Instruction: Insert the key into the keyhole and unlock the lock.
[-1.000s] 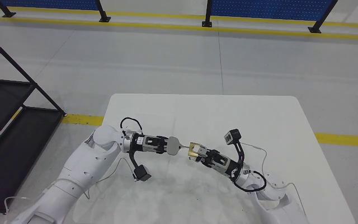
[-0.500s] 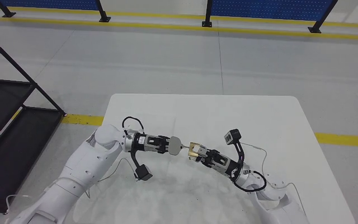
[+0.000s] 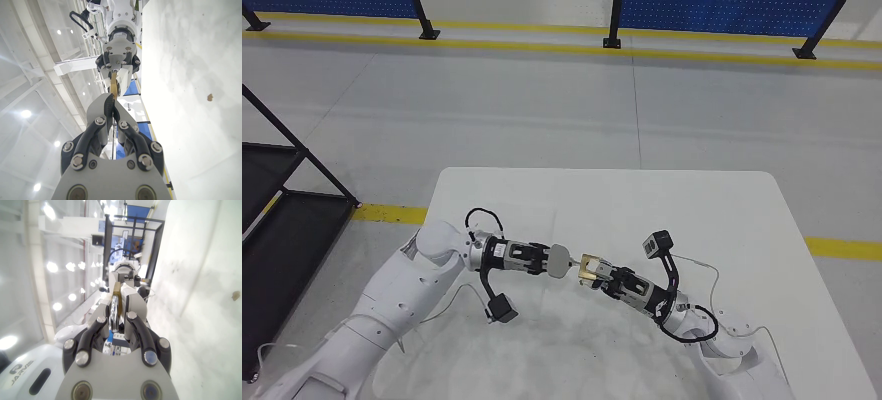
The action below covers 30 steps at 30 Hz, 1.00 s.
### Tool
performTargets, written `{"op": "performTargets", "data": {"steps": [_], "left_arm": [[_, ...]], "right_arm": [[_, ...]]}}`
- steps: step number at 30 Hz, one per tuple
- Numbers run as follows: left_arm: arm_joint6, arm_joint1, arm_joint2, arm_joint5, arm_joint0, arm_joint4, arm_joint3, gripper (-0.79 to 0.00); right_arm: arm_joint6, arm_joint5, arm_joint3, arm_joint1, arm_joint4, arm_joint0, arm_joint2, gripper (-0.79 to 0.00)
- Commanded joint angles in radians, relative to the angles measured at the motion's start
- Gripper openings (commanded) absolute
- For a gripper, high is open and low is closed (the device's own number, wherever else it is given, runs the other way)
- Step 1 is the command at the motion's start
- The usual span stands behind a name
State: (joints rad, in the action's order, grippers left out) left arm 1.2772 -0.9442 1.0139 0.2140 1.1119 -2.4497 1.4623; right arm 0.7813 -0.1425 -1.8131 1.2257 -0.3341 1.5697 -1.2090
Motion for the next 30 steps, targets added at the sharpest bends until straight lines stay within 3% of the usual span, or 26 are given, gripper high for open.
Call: {"op": "performTargets", "data": {"steps": [1, 5, 6, 7, 16, 21, 25, 30], "left_arm": [[0.000, -0.002, -0.006, 0.000, -0.003, 0.001, -0.002, -0.785], [-0.018, -0.006, -0.010, 0.004, -0.008, 0.017, -0.012, -0.785], [-0.023, -0.006, -0.010, 0.003, -0.008, 0.022, -0.012, -0.277], [-0.026, -0.007, -0.008, -0.002, -0.006, 0.034, -0.011, 0.000], [0.004, 0.013, 0.048, -0.276, -0.014, 0.127, 0.006, 0.000], [-0.016, 0.034, 0.049, -0.566, -0.052, 0.017, 0.012, 0.000], [-0.039, 0.034, 0.049, -0.752, -0.078, 0.115, -0.014, 0.000], [-0.109, 0.029, -0.005, -0.866, -0.110, 0.299, -0.040, 0.000]], "right_arm": [[0.000, 0.000, 0.000, 0.000, 0.000, 0.000, 0.000, -0.785], [0.000, 0.000, 0.000, 0.000, 0.000, 0.000, 0.000, -0.785], [0.000, 0.000, 0.000, 0.000, 0.000, 0.000, 0.000, -0.785], [0.000, 0.000, 0.000, 0.000, 0.000, 0.000, 0.000, -0.785], [0.000, 0.000, 0.000, 0.000, 0.000, 0.000, 0.000, -0.785], [0.000, 0.000, 0.000, 0.000, 0.000, 0.000, 0.000, -0.785], [0.000, 0.000, 0.000, 0.000, 0.000, 0.000, 0.000, -0.785], [0.000, 0.000, 0.000, 0.000, 0.000, 0.000, 0.000, -0.785]]}}
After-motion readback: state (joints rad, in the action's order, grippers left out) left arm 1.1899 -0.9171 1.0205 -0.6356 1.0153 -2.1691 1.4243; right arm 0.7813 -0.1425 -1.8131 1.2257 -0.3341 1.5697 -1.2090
